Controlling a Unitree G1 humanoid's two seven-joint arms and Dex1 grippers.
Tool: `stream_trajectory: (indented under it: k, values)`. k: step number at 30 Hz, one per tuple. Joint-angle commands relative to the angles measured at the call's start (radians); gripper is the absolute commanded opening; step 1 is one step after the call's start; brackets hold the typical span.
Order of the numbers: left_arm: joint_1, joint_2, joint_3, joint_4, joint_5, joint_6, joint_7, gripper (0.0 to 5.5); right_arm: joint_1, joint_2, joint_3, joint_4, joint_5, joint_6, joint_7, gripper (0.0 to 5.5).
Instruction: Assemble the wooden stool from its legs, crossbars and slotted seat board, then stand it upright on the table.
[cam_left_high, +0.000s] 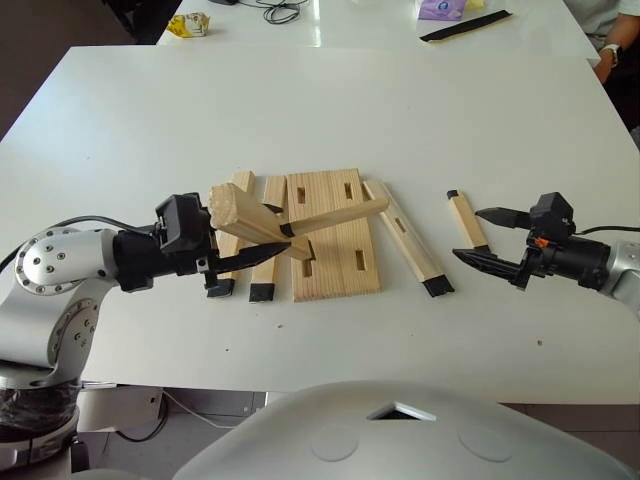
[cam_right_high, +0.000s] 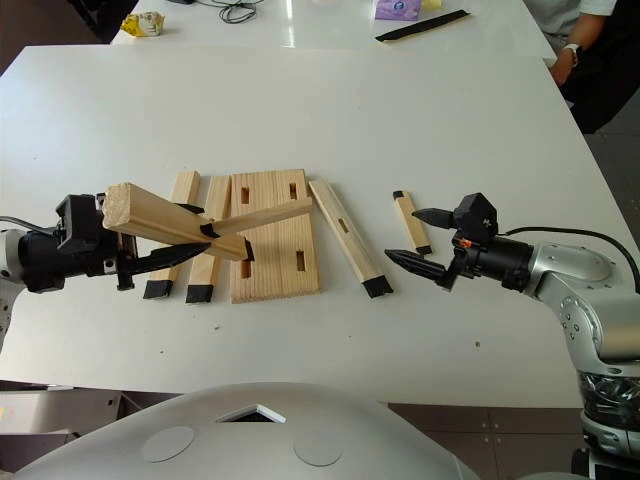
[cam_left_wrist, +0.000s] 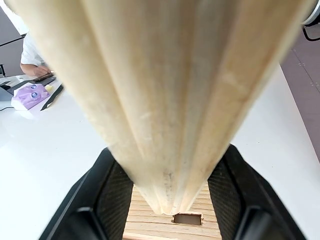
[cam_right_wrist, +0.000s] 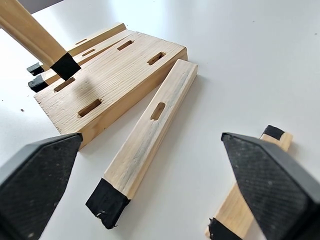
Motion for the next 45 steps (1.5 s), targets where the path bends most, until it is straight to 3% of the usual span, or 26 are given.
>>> stream_trajectory:
  k: [1,34,45]
  values:
    - [0.035,-0.009,-0.008,0.000,0.041,-0.049,-0.006,2.06,-0.024,-0.024,-0.007,0.015,-0.004,-0.001,0.016,5.13]
    - [0.169,0.042,0.027,0.010,0.042,-0.109,-0.077,2.06,0.004,-0.010,0.001,-0.006,-0.003,0.012,-0.006,5.13]
    - [0.080,0.062,-0.025,0.076,0.059,-0.128,-0.071,2.06,0.006,0.000,0.008,-0.011,-0.007,0.008,-0.010,5.13]
